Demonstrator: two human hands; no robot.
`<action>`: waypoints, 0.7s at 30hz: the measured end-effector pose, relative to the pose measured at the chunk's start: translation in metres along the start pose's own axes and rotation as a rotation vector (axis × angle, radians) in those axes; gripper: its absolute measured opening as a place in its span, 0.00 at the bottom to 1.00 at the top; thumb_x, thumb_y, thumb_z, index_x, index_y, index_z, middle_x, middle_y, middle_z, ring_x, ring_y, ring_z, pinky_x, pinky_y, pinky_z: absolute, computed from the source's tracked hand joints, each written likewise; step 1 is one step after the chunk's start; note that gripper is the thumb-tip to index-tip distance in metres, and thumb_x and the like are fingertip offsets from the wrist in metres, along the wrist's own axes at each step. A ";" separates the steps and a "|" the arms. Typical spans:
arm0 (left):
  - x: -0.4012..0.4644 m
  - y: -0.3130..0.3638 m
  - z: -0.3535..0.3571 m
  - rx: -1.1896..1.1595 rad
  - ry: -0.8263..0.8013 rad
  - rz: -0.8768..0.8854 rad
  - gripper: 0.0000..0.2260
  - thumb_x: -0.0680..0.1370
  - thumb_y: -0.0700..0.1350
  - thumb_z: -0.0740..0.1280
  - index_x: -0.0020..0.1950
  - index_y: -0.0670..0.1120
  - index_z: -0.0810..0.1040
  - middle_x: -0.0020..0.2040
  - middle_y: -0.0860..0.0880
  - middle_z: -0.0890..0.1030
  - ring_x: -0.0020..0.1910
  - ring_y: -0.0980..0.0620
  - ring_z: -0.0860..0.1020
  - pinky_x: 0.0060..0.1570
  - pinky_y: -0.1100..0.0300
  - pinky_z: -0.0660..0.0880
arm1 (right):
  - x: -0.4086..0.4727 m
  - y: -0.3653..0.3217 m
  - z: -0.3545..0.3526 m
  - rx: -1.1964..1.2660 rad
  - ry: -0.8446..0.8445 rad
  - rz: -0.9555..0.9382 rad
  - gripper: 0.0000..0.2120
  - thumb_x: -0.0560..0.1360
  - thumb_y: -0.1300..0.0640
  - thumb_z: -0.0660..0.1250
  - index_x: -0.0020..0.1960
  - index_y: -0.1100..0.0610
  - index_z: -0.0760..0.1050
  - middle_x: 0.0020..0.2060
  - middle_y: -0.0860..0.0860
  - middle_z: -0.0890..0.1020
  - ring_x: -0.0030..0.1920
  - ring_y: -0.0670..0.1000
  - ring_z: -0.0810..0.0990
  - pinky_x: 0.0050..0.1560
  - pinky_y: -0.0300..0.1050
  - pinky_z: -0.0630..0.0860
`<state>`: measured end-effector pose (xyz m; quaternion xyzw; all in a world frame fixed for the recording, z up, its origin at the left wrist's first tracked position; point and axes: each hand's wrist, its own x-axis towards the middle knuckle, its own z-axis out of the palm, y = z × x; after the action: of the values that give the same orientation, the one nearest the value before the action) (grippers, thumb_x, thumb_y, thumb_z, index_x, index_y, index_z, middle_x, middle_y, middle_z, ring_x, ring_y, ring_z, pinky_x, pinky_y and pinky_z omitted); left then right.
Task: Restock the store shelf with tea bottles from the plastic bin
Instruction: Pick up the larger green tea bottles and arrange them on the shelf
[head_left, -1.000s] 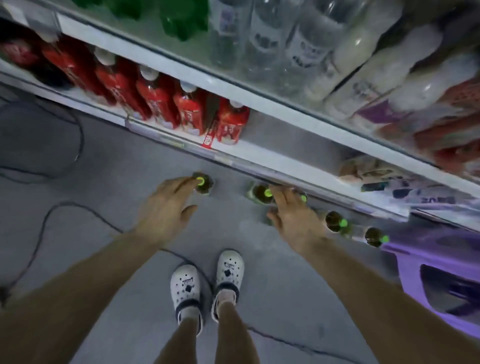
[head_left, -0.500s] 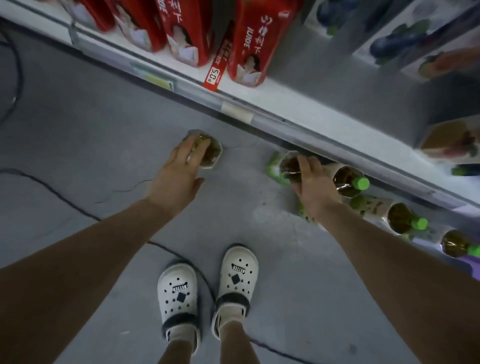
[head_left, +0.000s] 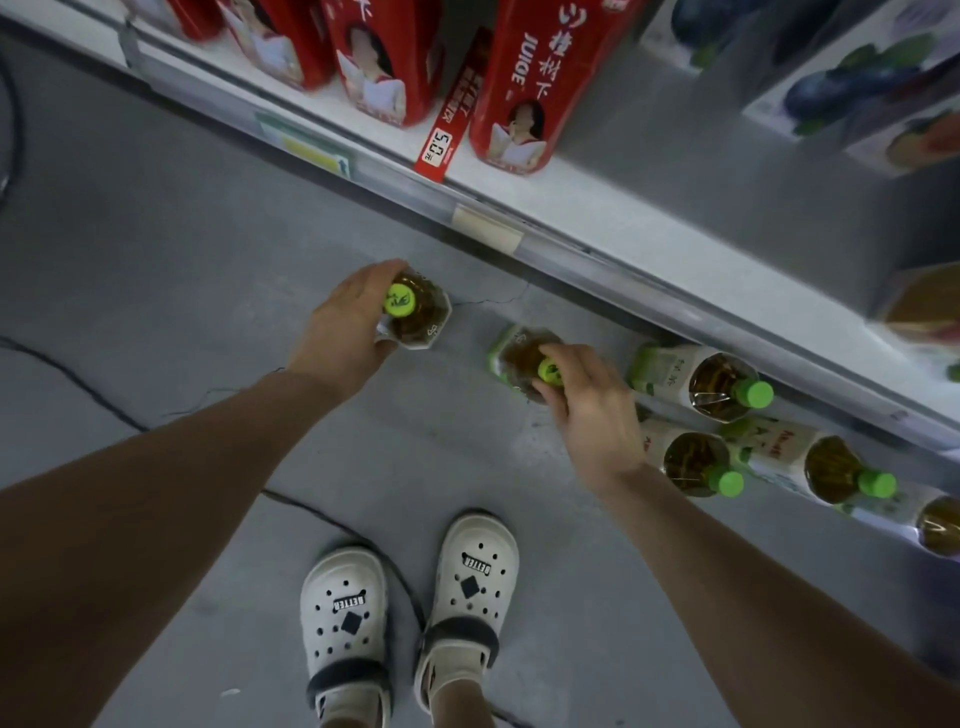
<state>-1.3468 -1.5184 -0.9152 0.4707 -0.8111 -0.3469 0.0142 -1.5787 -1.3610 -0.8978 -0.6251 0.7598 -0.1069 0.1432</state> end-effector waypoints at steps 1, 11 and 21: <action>0.003 -0.004 0.001 0.001 -0.002 0.026 0.33 0.71 0.39 0.76 0.74 0.46 0.68 0.73 0.43 0.70 0.71 0.40 0.69 0.69 0.46 0.67 | -0.003 -0.001 0.006 0.038 0.030 0.052 0.16 0.77 0.55 0.69 0.61 0.61 0.76 0.52 0.58 0.81 0.48 0.57 0.81 0.45 0.51 0.81; 0.022 -0.028 0.015 0.077 -0.026 0.159 0.37 0.66 0.39 0.79 0.73 0.48 0.69 0.71 0.42 0.69 0.66 0.38 0.72 0.59 0.44 0.73 | -0.009 0.018 0.050 0.441 -0.146 0.473 0.45 0.63 0.55 0.81 0.73 0.53 0.61 0.68 0.52 0.71 0.68 0.54 0.72 0.68 0.54 0.72; -0.029 0.010 0.005 -0.054 -0.107 -0.149 0.41 0.61 0.45 0.83 0.71 0.46 0.69 0.64 0.42 0.69 0.57 0.39 0.75 0.57 0.50 0.74 | -0.024 -0.002 0.020 0.553 -0.147 0.706 0.34 0.60 0.50 0.76 0.63 0.49 0.68 0.53 0.47 0.77 0.50 0.47 0.78 0.50 0.44 0.79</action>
<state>-1.3400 -1.4904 -0.9048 0.5100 -0.7638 -0.3934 -0.0423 -1.5651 -1.3378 -0.9141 -0.2718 0.8572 -0.2056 0.3861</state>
